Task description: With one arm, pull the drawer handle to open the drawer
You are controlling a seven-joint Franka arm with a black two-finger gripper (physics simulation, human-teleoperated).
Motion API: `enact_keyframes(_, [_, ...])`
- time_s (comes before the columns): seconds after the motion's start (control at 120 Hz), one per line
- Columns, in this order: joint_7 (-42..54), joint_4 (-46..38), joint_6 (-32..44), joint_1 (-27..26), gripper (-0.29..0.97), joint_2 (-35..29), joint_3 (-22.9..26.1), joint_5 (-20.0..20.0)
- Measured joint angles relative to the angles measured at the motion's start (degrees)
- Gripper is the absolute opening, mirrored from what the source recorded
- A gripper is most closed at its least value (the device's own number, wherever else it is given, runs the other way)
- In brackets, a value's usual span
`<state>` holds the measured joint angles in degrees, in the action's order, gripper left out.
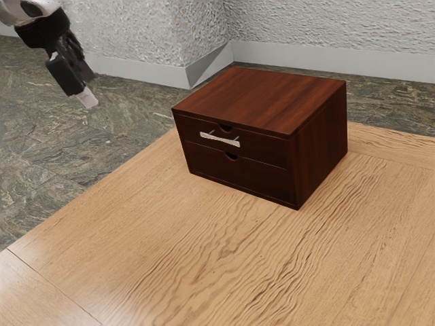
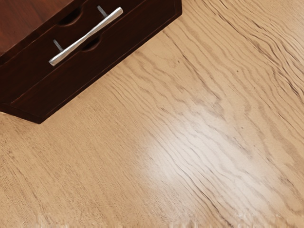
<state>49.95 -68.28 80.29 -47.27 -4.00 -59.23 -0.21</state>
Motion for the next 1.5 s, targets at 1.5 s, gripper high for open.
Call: enact_keyframes(1.5, [21.4, -1.0, 5.6, 48.0, 0.68, 16.4, 41.5, 4.8])
